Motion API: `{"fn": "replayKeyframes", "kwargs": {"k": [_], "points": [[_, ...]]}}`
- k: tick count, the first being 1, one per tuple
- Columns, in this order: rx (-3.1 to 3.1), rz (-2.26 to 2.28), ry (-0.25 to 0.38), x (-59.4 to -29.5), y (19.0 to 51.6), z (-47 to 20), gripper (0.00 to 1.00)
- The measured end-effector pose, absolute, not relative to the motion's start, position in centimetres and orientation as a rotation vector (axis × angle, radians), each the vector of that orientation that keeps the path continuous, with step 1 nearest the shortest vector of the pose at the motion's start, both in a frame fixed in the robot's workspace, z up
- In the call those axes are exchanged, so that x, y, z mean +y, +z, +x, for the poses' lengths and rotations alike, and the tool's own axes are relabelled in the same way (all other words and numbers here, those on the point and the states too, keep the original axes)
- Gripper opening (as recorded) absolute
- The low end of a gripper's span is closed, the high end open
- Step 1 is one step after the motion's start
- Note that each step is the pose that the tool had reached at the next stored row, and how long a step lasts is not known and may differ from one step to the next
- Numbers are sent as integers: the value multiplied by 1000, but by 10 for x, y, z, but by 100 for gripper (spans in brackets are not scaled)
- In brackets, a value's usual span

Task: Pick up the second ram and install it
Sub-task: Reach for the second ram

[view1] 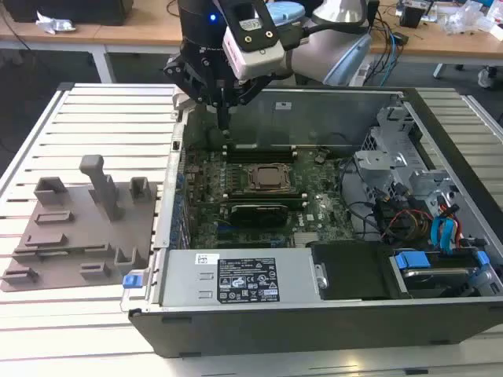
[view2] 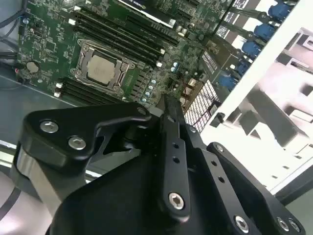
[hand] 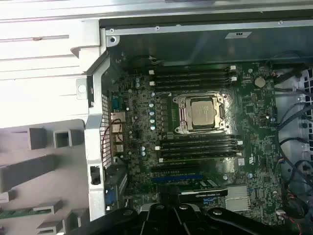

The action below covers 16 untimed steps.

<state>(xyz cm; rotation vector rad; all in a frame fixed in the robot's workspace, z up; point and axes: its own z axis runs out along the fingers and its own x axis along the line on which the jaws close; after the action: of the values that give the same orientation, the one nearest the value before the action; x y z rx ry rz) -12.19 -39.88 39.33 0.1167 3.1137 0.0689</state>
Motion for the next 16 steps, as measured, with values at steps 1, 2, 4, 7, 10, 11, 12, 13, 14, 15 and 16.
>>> {"fn": "replayKeyframes", "kwargs": {"k": [1,2,4,7,10,11,12,13,14,15,16], "points": [[3114,117,69,-399,393,-124,10],[3113,117,69,-399,393,-133,10],[3113,117,69,-399,393,-151,10],[3112,116,69,-399,393,-175,10],[3112,117,69,-399,392,-194,10],[3112,117,69,-399,392,-197,10],[3112,116,69,-399,392,-200,10],[3112,116,69,-399,391,-203,10],[3112,116,69,-399,391,-205,10],[3112,116,69,-399,391,-206,10],[3112,116,69,-399,391,-208,10]]}}
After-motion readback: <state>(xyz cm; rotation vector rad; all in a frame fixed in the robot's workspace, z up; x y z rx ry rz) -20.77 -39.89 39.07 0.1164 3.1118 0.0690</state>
